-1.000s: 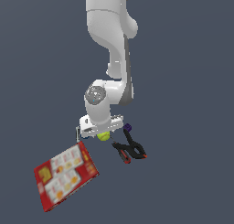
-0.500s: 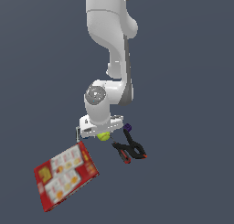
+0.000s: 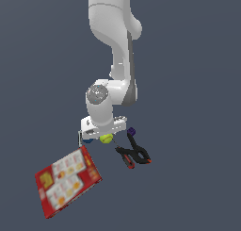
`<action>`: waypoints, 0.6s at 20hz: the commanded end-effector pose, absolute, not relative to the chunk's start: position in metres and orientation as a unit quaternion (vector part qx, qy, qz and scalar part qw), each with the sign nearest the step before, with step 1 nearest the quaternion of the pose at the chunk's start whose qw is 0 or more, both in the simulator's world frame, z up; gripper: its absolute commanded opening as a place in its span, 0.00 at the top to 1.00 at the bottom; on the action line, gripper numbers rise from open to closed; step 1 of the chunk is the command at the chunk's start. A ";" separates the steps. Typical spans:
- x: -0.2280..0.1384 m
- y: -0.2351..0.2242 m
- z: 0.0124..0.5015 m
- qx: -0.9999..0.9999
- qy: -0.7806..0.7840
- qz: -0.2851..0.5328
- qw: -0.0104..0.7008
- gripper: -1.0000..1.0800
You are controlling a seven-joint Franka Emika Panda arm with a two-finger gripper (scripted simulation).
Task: Pick up a designated object from a clutter of objects.
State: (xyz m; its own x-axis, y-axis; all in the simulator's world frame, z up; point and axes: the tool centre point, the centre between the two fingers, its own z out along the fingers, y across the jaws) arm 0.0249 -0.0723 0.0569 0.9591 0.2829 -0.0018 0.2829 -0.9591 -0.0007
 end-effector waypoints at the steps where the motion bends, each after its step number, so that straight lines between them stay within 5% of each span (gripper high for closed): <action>1: 0.023 -0.074 0.068 -0.990 -0.143 0.000 0.000 1.00; 12: 0.000 -0.088 0.151 -0.990 -0.143 0.000 0.000 1.00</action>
